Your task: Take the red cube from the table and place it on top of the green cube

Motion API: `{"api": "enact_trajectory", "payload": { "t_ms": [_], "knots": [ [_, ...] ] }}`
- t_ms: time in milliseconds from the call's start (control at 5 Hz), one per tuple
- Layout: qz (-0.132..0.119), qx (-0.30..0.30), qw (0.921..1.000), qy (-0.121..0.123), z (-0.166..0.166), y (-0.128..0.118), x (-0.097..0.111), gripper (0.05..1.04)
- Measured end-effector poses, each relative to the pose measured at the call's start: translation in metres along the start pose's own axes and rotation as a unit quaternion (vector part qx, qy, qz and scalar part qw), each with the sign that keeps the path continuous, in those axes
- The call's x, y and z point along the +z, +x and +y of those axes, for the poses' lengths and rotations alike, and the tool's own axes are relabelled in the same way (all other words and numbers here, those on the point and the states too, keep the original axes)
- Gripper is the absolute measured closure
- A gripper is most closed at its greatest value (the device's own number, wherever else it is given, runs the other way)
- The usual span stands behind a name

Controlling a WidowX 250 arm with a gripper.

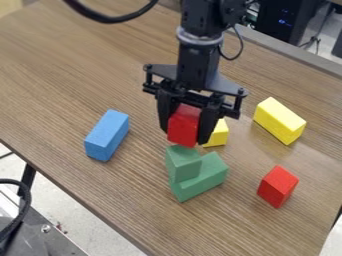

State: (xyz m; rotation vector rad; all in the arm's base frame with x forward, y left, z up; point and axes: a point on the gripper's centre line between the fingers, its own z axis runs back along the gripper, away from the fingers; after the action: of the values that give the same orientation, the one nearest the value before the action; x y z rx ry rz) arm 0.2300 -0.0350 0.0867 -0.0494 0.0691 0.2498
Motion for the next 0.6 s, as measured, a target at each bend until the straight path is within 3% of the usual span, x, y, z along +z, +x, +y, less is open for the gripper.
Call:
{"api": "enact_trajectory", "payload": {
  "t_ms": [600],
  "knots": [
    [0.015,0.005,0.9999,0.003,0.005,-0.016,-0.005,0.491]
  ]
}}
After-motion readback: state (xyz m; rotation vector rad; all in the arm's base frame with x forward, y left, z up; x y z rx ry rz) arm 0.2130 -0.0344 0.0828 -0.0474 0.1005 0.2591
